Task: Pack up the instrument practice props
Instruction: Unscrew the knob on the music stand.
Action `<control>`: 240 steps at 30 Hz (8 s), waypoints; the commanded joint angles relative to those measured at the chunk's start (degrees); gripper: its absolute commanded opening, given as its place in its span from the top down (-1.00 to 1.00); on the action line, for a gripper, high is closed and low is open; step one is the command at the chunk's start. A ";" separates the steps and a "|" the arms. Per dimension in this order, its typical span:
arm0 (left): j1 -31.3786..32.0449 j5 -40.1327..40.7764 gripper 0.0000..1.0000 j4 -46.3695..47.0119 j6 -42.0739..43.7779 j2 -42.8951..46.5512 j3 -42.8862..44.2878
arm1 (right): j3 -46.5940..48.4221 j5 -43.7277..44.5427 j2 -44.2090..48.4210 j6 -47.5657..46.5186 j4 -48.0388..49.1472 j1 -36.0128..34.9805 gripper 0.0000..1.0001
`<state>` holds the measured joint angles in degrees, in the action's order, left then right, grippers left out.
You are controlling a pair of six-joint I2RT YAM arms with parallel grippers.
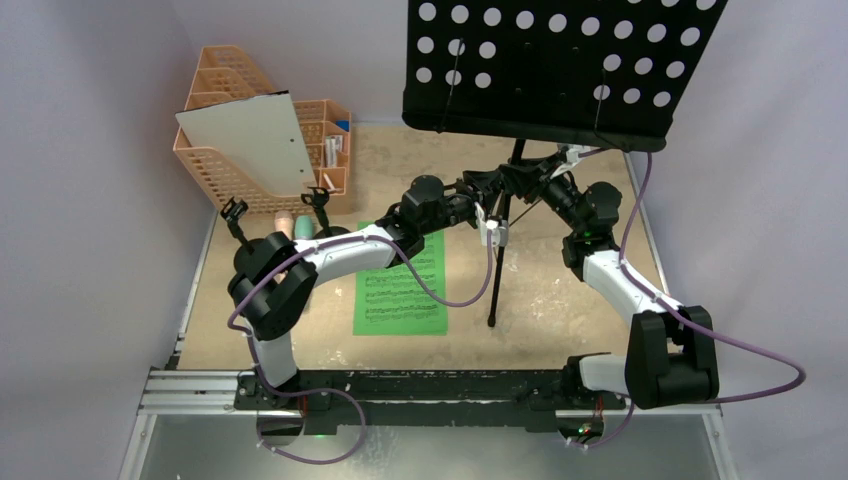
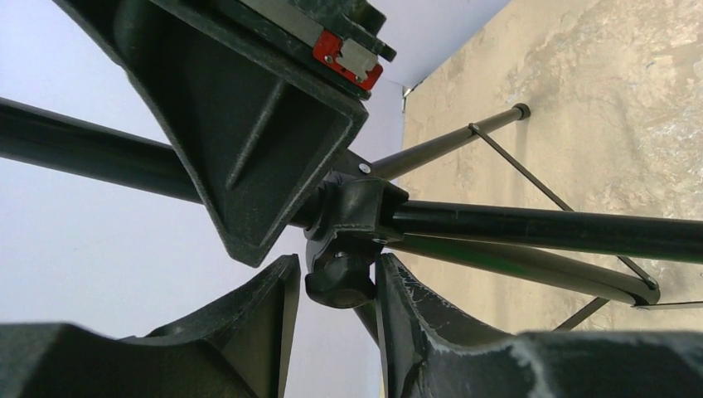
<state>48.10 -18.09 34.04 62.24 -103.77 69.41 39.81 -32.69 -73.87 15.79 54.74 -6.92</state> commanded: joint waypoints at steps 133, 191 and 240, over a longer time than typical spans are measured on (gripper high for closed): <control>-5.94 4.83 1.00 -1.45 -142.22 -4.84 3.96 | -3.54 1.45 -1.03 -0.50 6.88 -0.54 1.00; -2.64 -2.94 -0.14 8.62 -26.18 8.02 -9.81 | -1.87 0.20 2.13 -1.31 1.84 -0.55 1.00; -2.04 10.00 1.00 -6.33 -78.44 2.80 7.68 | -0.88 0.31 2.06 -2.34 -0.66 -0.66 1.00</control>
<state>45.84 -17.21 25.63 11.00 -101.95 74.37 37.39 -32.49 -72.66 12.29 56.95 -7.33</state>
